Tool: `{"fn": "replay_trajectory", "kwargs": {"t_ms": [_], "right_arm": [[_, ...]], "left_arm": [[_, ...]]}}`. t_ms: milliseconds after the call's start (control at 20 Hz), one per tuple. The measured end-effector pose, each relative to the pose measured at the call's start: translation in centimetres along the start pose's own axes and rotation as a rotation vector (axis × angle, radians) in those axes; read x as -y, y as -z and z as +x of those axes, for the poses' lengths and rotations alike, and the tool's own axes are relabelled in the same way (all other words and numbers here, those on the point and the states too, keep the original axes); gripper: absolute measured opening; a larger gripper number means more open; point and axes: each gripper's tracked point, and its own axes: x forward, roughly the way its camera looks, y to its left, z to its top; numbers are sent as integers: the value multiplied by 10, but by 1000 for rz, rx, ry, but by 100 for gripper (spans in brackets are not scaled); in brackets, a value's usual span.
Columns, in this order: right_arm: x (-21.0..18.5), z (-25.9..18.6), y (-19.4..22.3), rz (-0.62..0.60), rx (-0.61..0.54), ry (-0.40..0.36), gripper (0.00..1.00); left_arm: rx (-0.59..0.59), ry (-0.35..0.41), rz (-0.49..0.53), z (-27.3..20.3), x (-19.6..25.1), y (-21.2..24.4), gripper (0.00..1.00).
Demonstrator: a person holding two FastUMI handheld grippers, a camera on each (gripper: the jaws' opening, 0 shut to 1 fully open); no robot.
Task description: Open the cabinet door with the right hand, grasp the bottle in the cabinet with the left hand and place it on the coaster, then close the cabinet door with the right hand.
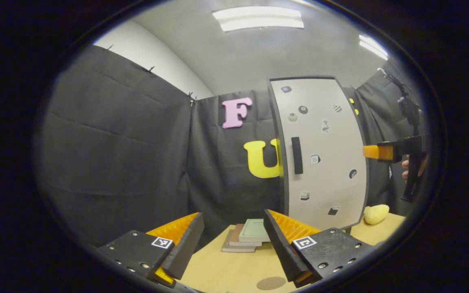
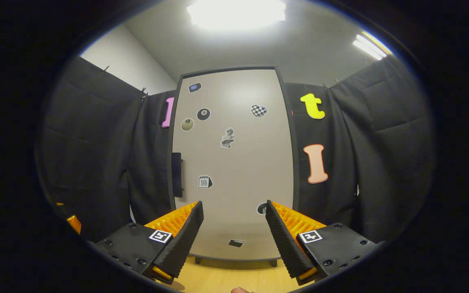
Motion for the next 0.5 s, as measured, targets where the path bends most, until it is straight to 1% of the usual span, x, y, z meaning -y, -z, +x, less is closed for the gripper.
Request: {"fn": "replay_trajectory", "kwargs": {"t_ms": [50, 100, 150, 400, 500], "right_arm": [[-7, 7, -2, 1, 2, -5, 97], [-14, 12, -4, 1, 5, -11, 98], [-22, 19, -7, 2, 7, -19, 98], [-65, 53, -13, 52, -18, -71, 97], [-79, 66, -19, 61, -10, -81, 98]], "left_arm": [[-5, -13, 5, -2, -9, 3, 88], [-11, -25, 8, -6, -19, 5, 91], [-17, -35, 10, -7, -28, 8, 88], [-32, -92, 19, -18, -76, 17, 88], [-38, -111, 19, -21, -92, 20, 88]]}}
